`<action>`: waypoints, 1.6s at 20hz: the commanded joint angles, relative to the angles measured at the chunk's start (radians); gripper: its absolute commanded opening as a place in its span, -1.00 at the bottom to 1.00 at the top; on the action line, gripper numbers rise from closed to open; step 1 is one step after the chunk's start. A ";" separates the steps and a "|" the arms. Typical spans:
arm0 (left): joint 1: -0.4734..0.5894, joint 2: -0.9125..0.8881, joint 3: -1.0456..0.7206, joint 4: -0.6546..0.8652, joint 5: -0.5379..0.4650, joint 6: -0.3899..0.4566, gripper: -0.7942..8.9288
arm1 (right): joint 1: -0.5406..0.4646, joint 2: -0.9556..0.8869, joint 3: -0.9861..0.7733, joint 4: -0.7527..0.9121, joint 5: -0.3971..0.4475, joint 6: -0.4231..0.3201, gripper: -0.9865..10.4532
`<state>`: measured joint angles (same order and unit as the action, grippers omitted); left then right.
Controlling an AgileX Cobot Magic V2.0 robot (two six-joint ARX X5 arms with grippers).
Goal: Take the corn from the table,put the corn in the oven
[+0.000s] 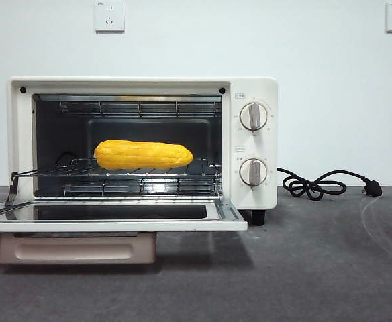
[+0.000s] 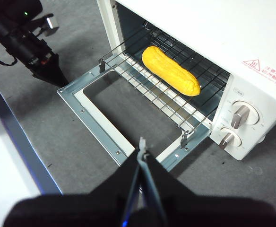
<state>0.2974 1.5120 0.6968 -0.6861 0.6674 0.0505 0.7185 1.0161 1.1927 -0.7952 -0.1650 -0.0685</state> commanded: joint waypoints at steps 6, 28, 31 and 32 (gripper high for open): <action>-0.054 0.027 -0.009 0.018 0.104 0.007 -0.85 | -0.001 0.003 -0.001 0.001 -0.003 -0.007 -0.85; -0.040 -0.071 -0.007 1.108 0.383 -0.841 -0.85 | -0.001 0.003 -0.001 -0.043 -0.003 -0.006 -0.85; -0.077 -0.080 -0.007 1.111 0.426 -0.859 -0.85 | -0.001 0.004 -0.001 -0.043 -0.003 -0.006 -0.85; -0.089 -0.090 -0.007 1.095 0.439 -0.858 -0.85 | -0.001 0.004 -0.001 -0.043 -0.003 -0.006 -0.85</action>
<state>0.2184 1.4353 0.6926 0.4042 1.0904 -0.7750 0.7185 1.0172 1.1927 -0.8425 -0.1650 -0.0685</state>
